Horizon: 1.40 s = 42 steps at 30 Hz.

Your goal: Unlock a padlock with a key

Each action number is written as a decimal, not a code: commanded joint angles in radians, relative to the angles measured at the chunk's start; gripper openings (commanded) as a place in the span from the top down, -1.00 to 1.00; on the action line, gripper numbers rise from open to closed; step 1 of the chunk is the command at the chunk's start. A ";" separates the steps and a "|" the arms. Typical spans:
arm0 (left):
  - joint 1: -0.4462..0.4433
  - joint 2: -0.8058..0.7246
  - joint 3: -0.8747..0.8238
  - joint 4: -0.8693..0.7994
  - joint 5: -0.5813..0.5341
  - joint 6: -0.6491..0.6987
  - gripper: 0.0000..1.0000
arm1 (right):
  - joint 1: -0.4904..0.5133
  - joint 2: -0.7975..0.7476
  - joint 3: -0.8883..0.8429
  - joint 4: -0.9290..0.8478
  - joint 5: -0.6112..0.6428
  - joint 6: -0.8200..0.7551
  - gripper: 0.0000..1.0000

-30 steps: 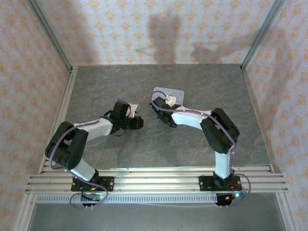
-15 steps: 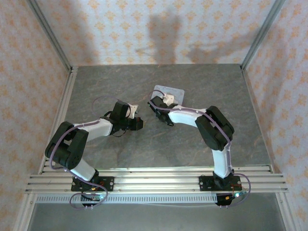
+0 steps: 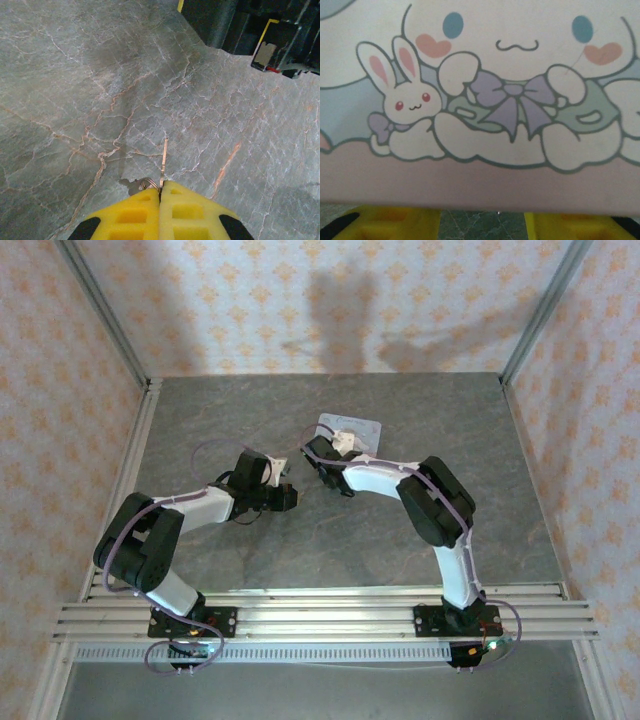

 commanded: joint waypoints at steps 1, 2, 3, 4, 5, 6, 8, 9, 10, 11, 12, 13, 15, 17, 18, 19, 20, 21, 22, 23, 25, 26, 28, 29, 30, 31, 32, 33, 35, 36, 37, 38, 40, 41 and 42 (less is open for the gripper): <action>0.005 -0.017 -0.015 0.004 -0.002 0.026 1.00 | -0.001 0.023 0.032 -0.027 0.039 -0.023 0.13; 0.005 -0.017 -0.017 0.005 0.000 0.026 1.00 | -0.003 0.026 0.034 -0.027 0.034 -0.025 0.17; 0.005 -0.019 -0.019 0.008 0.003 0.027 1.00 | -0.006 0.029 0.036 -0.025 0.030 -0.025 0.23; 0.005 -0.019 -0.022 0.012 0.005 0.028 1.00 | -0.009 0.030 0.035 -0.022 0.025 -0.027 0.32; 0.005 -0.023 -0.025 0.015 0.007 0.028 1.00 | -0.011 0.030 0.034 -0.019 0.021 -0.028 0.41; 0.005 -0.026 -0.028 0.019 0.010 0.028 1.00 | -0.014 0.029 0.033 -0.016 0.018 -0.029 0.52; 0.005 -0.033 -0.034 0.027 0.013 0.029 1.00 | -0.020 0.025 0.031 -0.011 0.009 -0.037 0.69; 0.005 -0.038 -0.037 0.032 0.018 0.030 1.00 | -0.023 0.021 0.030 -0.010 0.001 -0.040 0.76; 0.005 -0.042 -0.042 0.041 0.021 0.030 1.00 | -0.027 0.016 0.028 -0.011 -0.008 -0.045 0.83; 0.005 -0.045 -0.046 0.049 0.019 0.028 1.00 | -0.029 0.009 0.026 -0.010 -0.017 -0.048 0.87; 0.005 -0.049 -0.047 0.051 0.007 0.020 1.00 | -0.033 -0.002 0.021 -0.009 -0.032 -0.053 0.90; 0.005 -0.049 -0.045 0.050 0.003 0.017 1.00 | -0.036 -0.014 0.014 -0.005 -0.049 -0.061 0.93; 0.005 -0.055 -0.057 0.075 0.017 0.013 1.00 | -0.044 -0.042 -0.005 0.009 -0.105 -0.076 0.99; 0.005 -0.062 -0.072 0.101 0.018 0.002 1.00 | -0.052 -0.073 -0.027 0.024 -0.161 -0.089 1.00; 0.005 -0.061 -0.074 0.105 0.022 0.002 1.00 | -0.056 -0.089 -0.039 0.031 -0.190 -0.092 1.00; 0.005 -0.060 -0.076 0.107 0.027 0.004 1.00 | -0.061 -0.104 -0.051 0.038 -0.219 -0.094 1.00; 0.005 -0.058 -0.079 0.110 0.040 0.006 1.00 | -0.066 -0.119 -0.064 0.046 -0.251 -0.095 1.00; 0.005 -0.055 -0.081 0.114 0.047 0.006 1.00 | -0.072 -0.136 -0.077 0.057 -0.282 -0.096 1.00; 0.005 -0.056 -0.083 0.118 0.050 0.003 1.00 | -0.076 -0.148 -0.087 0.062 -0.308 -0.096 1.00; 0.005 -0.057 -0.086 0.121 0.050 0.002 1.00 | -0.081 -0.161 -0.095 0.063 -0.329 -0.096 1.00; 0.005 -0.066 -0.092 0.125 0.046 -0.001 1.00 | -0.085 -0.184 -0.108 0.058 -0.372 -0.106 1.00; 0.005 -0.071 -0.094 0.128 0.044 -0.003 1.00 | -0.085 -0.193 -0.109 0.051 -0.383 -0.112 1.00; 0.005 -0.080 -0.099 0.133 0.042 -0.007 1.00 | -0.085 -0.216 -0.116 0.031 -0.403 -0.122 1.00; 0.005 -0.083 -0.099 0.133 0.041 -0.008 1.00 | -0.085 -0.225 -0.120 0.025 -0.416 -0.125 1.00; 0.005 -0.086 -0.099 0.133 0.041 -0.009 1.00 | -0.085 -0.234 -0.124 0.024 -0.432 -0.129 1.00; 0.005 -0.090 -0.099 0.133 0.041 -0.011 1.00 | -0.085 -0.241 -0.128 0.023 -0.447 -0.129 1.00; 0.005 -0.093 -0.099 0.134 0.040 -0.013 1.00 | -0.086 -0.246 -0.131 0.023 -0.459 -0.125 1.00; 0.005 -0.096 -0.099 0.137 0.037 -0.016 1.00 | -0.085 -0.250 -0.133 0.027 -0.471 -0.119 1.00; 0.005 -0.100 -0.097 0.136 0.029 -0.023 1.00 | -0.085 -0.250 -0.131 0.018 -0.459 -0.090 1.00; 0.005 -0.102 -0.096 0.133 0.025 -0.024 1.00 | -0.085 -0.249 -0.126 0.000 -0.424 -0.061 1.00; 0.005 -0.106 -0.095 0.130 0.019 -0.025 1.00 | -0.081 -0.247 -0.117 -0.024 -0.377 -0.037 0.94; 0.005 -0.109 -0.094 0.127 0.016 -0.026 1.00 | -0.077 -0.242 -0.107 -0.048 -0.330 -0.010 0.77; 0.005 -0.115 -0.094 0.114 0.003 -0.024 1.00 | -0.058 -0.215 -0.071 -0.098 -0.245 0.024 0.39; 0.005 -0.115 -0.093 0.103 -0.005 -0.023 1.00 | -0.045 -0.200 -0.054 -0.115 -0.209 0.032 0.25; 0.005 -0.115 -0.091 0.091 -0.013 -0.021 1.00 | -0.030 -0.179 -0.032 -0.131 -0.162 0.042 0.18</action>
